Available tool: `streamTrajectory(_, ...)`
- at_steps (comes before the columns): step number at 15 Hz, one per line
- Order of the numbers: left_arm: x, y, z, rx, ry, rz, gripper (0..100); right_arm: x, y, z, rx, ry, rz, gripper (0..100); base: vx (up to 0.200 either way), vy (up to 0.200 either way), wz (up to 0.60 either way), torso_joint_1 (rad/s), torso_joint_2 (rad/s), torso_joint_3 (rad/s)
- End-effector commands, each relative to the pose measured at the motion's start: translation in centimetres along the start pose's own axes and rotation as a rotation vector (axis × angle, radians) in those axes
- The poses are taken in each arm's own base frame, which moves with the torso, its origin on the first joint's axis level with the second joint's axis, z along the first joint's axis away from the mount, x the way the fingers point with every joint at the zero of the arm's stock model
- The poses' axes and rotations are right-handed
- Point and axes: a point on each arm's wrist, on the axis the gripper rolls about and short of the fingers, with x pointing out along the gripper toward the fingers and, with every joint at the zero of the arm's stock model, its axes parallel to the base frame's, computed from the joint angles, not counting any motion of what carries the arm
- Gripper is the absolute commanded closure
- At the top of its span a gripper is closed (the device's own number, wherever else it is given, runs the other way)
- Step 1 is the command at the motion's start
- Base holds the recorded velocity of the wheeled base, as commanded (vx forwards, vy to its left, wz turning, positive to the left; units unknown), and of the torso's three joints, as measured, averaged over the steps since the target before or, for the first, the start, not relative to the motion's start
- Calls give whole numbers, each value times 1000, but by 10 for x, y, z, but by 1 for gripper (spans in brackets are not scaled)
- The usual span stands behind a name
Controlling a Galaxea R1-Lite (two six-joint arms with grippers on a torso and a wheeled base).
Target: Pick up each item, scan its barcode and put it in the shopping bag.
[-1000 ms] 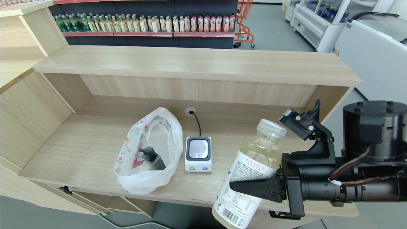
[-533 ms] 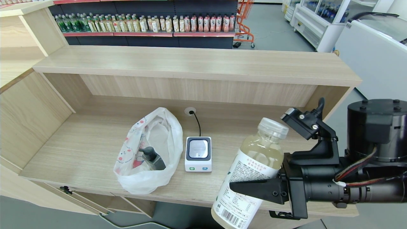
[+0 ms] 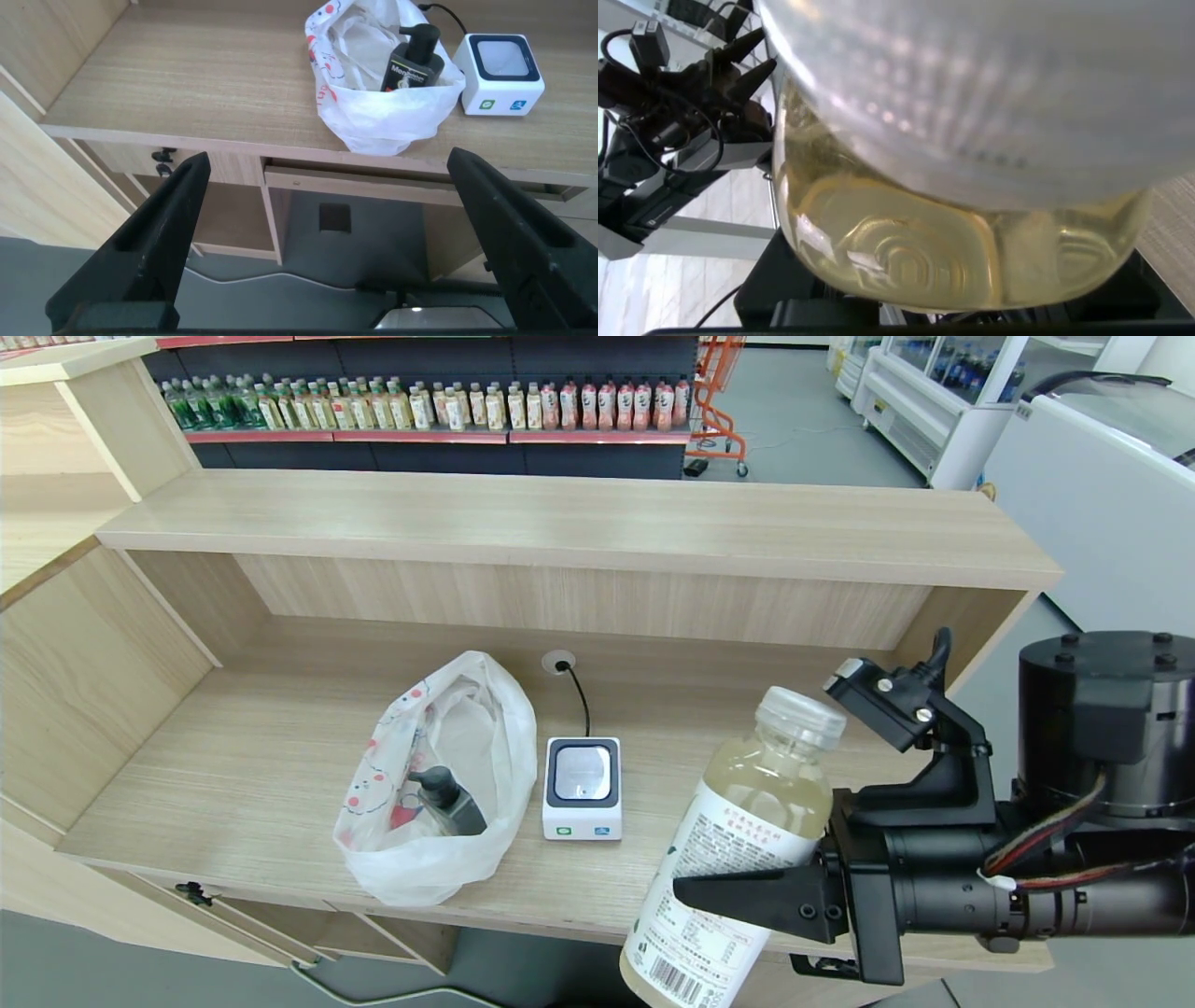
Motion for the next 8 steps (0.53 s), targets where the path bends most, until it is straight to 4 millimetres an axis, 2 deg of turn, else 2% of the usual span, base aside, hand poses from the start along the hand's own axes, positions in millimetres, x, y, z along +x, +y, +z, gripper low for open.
streamTrajectory(1, 0, 0, 0, 0, 0, 0, 0, 1, -1, -1, -3, 4, -6, 100, 0, 0, 0, 0, 0, 0)
streamTrajectory(2, 0, 0, 0, 0, 0, 0, 0, 2, -2, -1, -15, 1, -18, 100, 0, 0, 0, 0, 0, 0)
streamTrajectory(4, 0, 0, 0, 0, 0, 0, 0, 6, -17, 9, -337, -30, -178, 100, 0, 0, 0, 0, 0, 0)
streamTrajectory(5, 0, 0, 0, 0, 0, 0, 0, 0, -34, 19, -584, -53, -278, 100, 0, 0, 0, 0, 0, 0)
streamTrajectory(6, 0, 0, 0, 0, 0, 0, 0, -2, -41, 28, -733, -83, -319, 100, 0, 0, 0, 0, 0, 0)
streamTrajectory(8, 0, 0, 0, 0, 0, 0, 0, 2, -54, 38, -907, -138, -399, 100, 0, 0, 0, 0, 0, 0)
